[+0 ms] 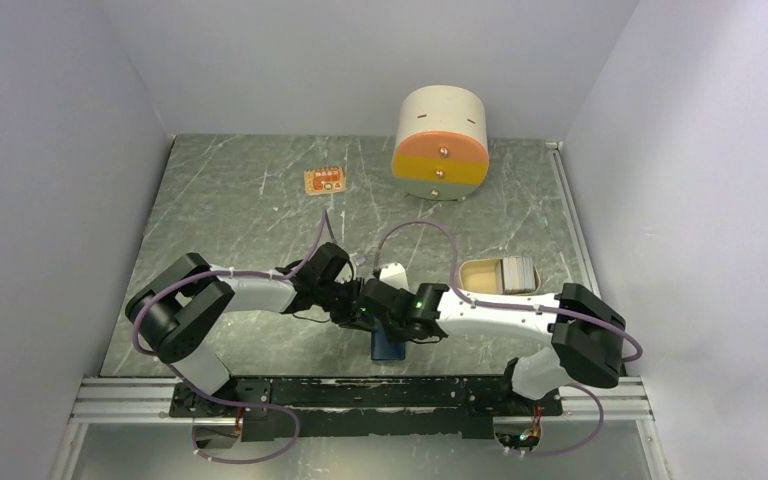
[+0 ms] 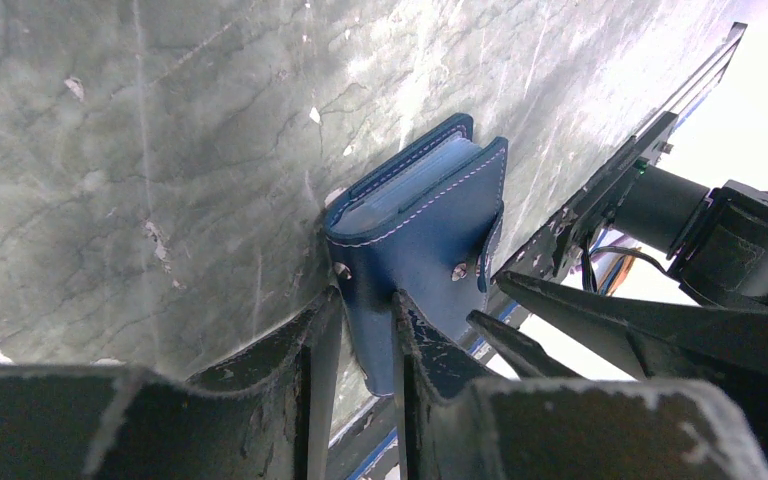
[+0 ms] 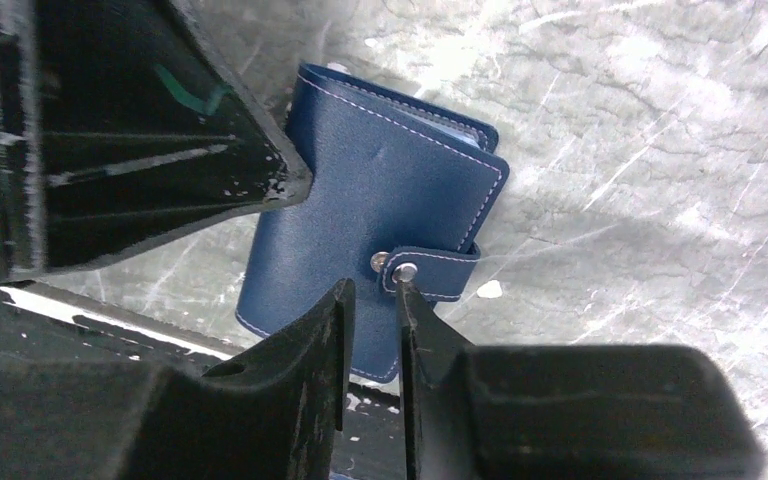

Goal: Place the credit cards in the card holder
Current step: Close the card holder at the center of the board.

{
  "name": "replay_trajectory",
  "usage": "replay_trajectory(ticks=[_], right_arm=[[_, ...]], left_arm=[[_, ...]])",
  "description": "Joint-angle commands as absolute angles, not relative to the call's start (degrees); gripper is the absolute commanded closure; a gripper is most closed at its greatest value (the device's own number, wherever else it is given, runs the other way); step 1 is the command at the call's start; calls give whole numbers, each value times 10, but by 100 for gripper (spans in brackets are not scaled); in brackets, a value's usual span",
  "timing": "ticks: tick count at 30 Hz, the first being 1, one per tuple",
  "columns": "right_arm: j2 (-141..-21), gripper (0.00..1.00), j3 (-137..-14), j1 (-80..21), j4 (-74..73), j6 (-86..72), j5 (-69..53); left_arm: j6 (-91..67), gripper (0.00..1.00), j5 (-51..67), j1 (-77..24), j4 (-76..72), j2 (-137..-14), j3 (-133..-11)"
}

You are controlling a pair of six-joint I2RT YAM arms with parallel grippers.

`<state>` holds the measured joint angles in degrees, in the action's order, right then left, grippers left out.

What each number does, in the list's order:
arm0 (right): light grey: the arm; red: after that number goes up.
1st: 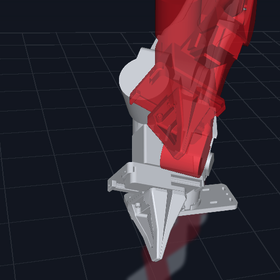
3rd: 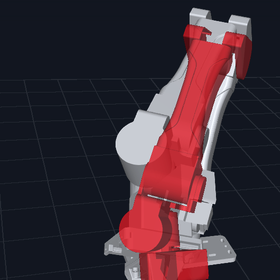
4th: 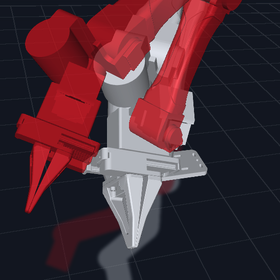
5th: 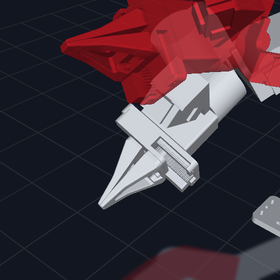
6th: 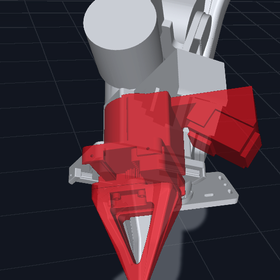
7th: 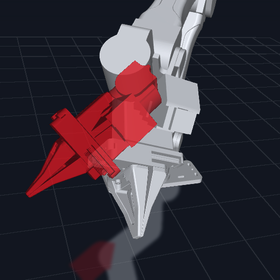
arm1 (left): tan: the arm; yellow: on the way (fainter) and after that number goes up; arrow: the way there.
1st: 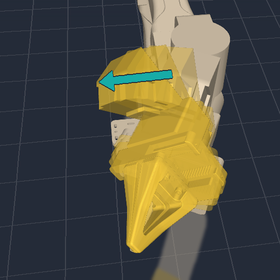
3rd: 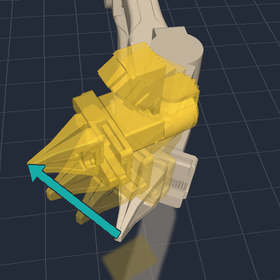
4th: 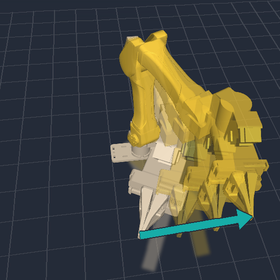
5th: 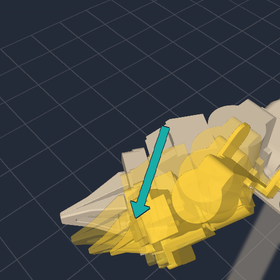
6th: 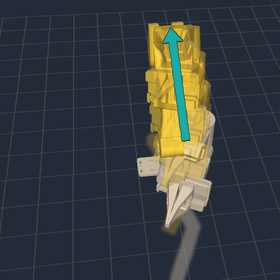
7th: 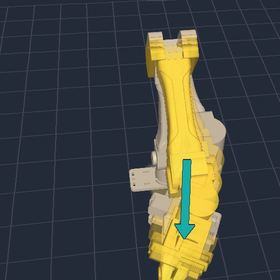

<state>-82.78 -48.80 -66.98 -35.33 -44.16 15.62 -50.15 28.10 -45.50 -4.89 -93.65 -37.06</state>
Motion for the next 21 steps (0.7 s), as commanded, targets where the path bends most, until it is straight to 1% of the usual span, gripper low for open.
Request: replay_trajectory(ticks=[1,8,11,13,17,21], right_arm=[[-840,75,-525,-681,-387,-448,204],[-857,78,-543,-682,-401,-445,214],[-859,72,-546,-685,-409,-447,220],[-859,71,-539,-685,-401,-446,213],[-859,73,-529,-685,-381,-443,199],[-861,76,-531,-685,-390,-446,212]], left_arm=[[-488,70,272,-459,-40,-922,-375],[-488,70,274,-458,-41,-923,-374],[-483,70,271,-458,-33,-922,-381],[-483,70,269,-459,-32,-922,-381],[-487,70,271,-458,-36,-923,-377],[-488,70,273,-458,-39,-924,-377]])
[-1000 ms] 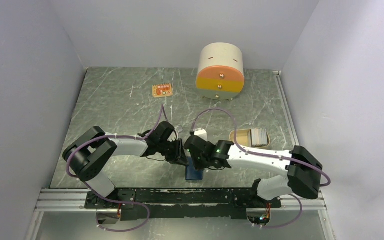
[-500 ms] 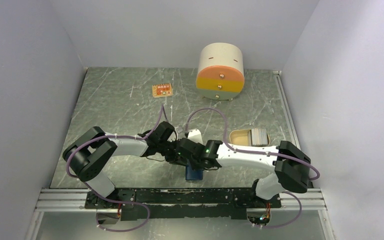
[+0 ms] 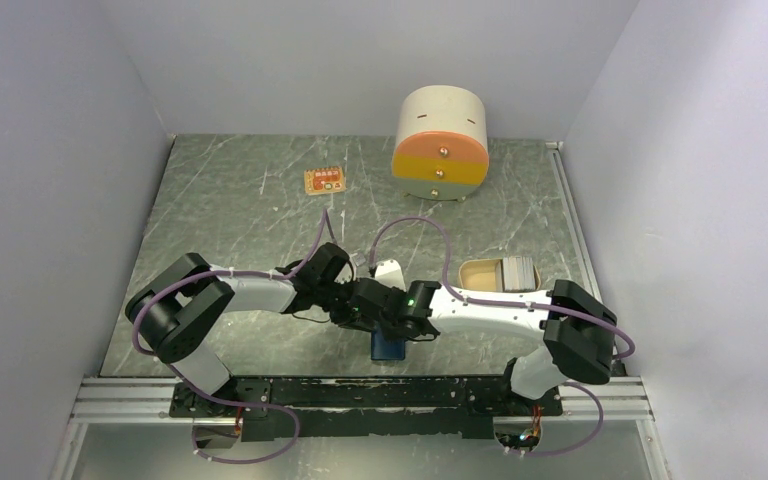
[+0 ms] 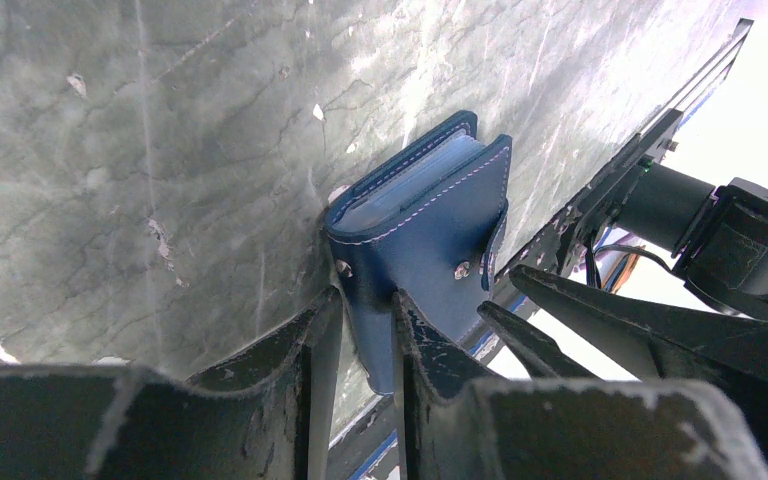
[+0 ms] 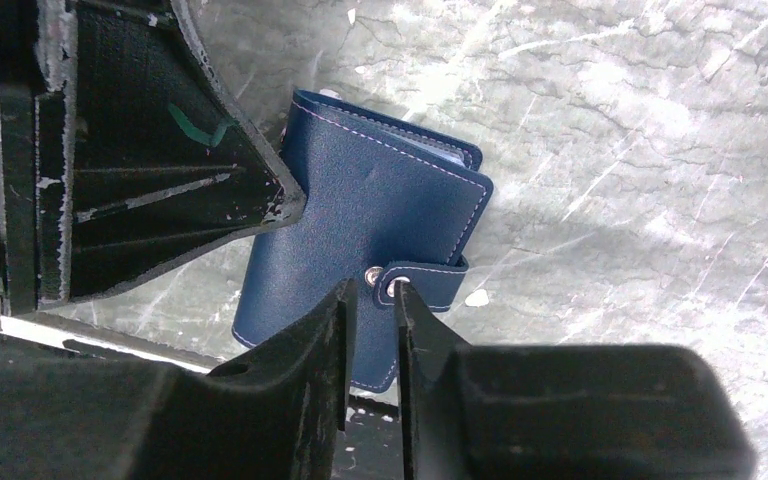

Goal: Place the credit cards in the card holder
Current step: Close the card holder at the center of the board.

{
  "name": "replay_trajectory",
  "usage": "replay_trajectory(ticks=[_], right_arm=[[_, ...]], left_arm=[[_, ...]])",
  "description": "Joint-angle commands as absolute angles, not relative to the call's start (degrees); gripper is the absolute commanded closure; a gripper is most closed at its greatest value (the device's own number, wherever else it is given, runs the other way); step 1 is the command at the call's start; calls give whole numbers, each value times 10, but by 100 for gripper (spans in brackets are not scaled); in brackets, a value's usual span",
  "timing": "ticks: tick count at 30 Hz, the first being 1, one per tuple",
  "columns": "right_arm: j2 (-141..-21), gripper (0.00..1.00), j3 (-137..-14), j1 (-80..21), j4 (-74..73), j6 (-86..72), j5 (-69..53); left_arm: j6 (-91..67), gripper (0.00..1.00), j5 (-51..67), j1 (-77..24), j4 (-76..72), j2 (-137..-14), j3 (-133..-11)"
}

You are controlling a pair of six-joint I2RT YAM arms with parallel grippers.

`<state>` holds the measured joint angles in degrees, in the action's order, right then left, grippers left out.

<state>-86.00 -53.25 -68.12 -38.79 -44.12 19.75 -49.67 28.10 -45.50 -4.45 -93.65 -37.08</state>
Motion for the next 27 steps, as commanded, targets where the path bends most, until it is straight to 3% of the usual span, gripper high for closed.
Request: replay_trajectory(ticks=[1,27], right_arm=[[-863,77,-531,-685,-392,-446,214],[-884,79,-537,-688,-402,-445,221]], left_arm=[[-487,70,272,-459,-39,-925,-377],[-489,70,271,-458,-38,-919,-375]])
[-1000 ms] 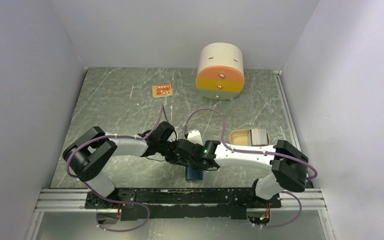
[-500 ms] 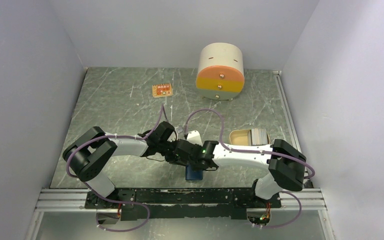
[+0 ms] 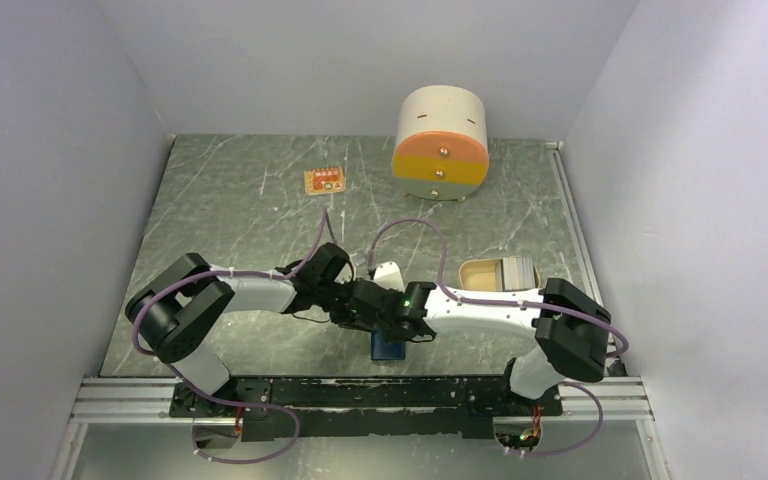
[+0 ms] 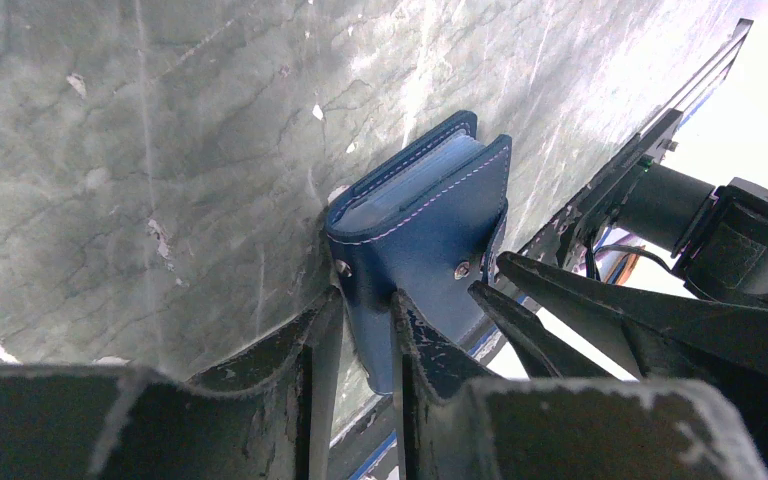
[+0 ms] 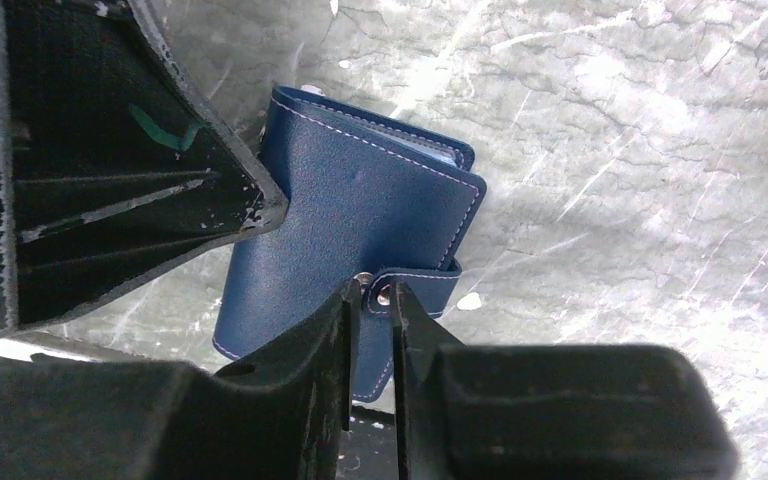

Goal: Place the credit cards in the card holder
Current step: Close the card holder at the center of the board.

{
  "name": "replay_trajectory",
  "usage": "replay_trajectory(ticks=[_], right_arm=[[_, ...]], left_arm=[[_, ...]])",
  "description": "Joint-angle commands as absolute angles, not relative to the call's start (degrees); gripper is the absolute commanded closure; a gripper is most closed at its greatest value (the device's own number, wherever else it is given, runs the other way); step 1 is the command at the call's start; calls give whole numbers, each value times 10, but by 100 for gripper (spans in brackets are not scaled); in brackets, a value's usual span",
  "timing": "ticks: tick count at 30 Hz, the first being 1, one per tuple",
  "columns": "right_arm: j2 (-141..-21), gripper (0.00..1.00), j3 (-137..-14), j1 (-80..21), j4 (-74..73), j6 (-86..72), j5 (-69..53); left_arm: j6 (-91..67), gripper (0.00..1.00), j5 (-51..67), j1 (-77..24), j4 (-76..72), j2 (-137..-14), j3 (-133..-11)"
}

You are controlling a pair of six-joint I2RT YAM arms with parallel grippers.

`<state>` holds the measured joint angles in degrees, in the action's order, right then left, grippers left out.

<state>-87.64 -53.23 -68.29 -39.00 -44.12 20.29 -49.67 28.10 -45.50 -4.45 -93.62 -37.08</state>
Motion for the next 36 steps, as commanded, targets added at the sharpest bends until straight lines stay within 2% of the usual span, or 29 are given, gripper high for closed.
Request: replay_trajectory(ticks=[1,7,13,36], right_arm=[[-885,77,-538,-688,-402,-445,220],[-887,78,-538,-691,-399,-446,220],[-881,100,-538,-695,-396,-445,219],[-873,100,-526,-701,-360,-437,193]], left_arm=[[-489,70,271,-459,-39,-920,-375],[-490,70,273,-459,-42,-921,-373],[-488,71,273,-458,-42,-925,-374],[-488,71,281,-459,-53,-936,-372]])
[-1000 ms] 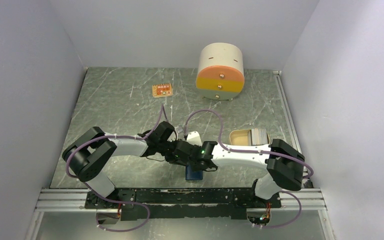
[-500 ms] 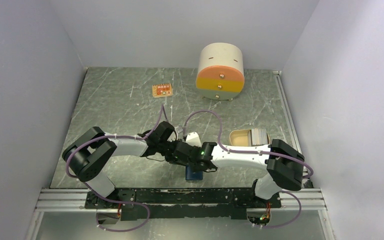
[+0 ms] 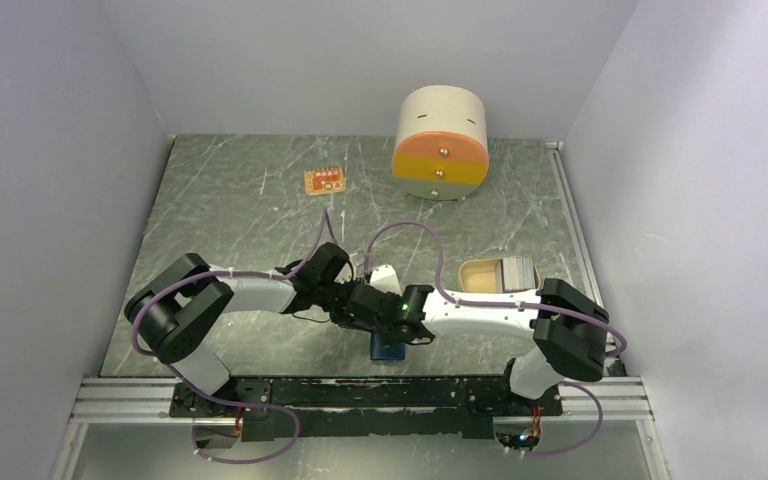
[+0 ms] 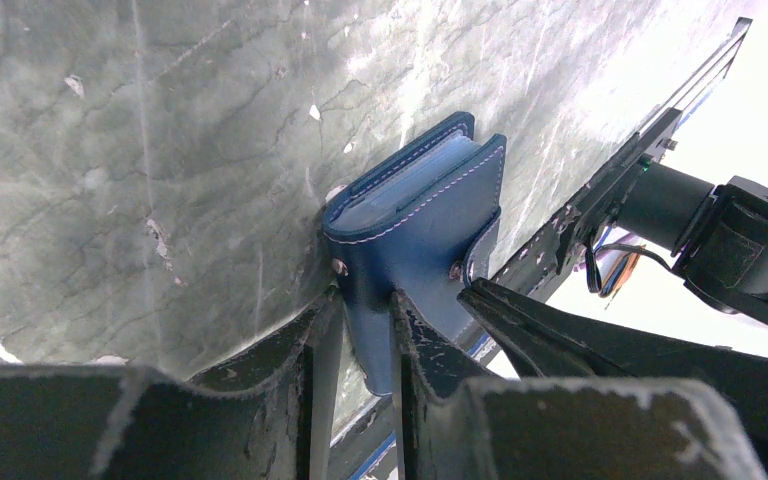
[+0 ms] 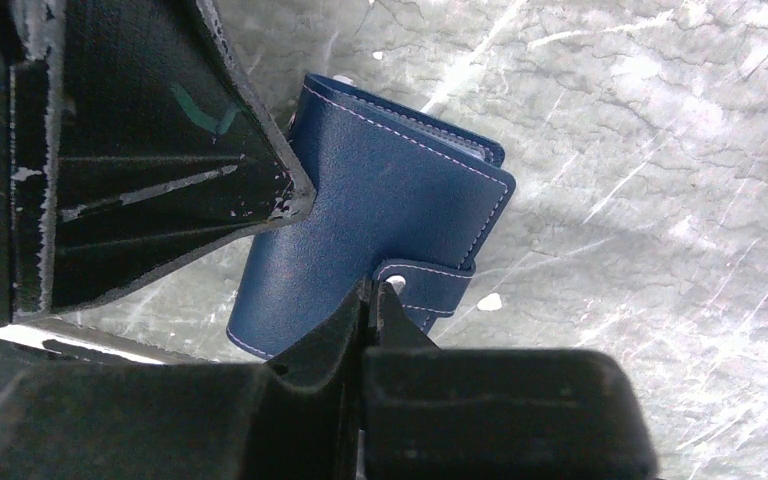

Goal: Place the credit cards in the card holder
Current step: Close the card holder at the center of the board.

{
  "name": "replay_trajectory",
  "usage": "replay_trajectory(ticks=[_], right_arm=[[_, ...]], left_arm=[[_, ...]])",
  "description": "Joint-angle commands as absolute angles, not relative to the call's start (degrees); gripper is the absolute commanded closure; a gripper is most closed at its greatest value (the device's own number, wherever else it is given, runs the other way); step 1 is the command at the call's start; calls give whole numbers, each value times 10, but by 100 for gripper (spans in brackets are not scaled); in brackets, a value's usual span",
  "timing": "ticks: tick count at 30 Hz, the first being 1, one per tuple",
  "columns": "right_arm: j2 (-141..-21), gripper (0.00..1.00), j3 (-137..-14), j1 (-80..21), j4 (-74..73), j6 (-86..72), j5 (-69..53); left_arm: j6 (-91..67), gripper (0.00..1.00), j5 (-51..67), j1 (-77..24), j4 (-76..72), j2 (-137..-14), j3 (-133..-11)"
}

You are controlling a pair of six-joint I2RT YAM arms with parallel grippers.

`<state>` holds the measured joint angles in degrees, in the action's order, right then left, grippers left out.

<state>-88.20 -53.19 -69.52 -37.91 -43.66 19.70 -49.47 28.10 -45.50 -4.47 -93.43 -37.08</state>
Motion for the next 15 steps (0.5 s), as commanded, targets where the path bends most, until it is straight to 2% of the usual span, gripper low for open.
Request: replay_trajectory(ticks=[1,15], right_arm=[[-875,100,-523,-701,-358,-437,193],[-863,100,-443,-684,-267,-437,158]], left_arm=[[-488,71,281,-459,-52,-936,-373],[-491,71,282,-458,-56,-940,-370]])
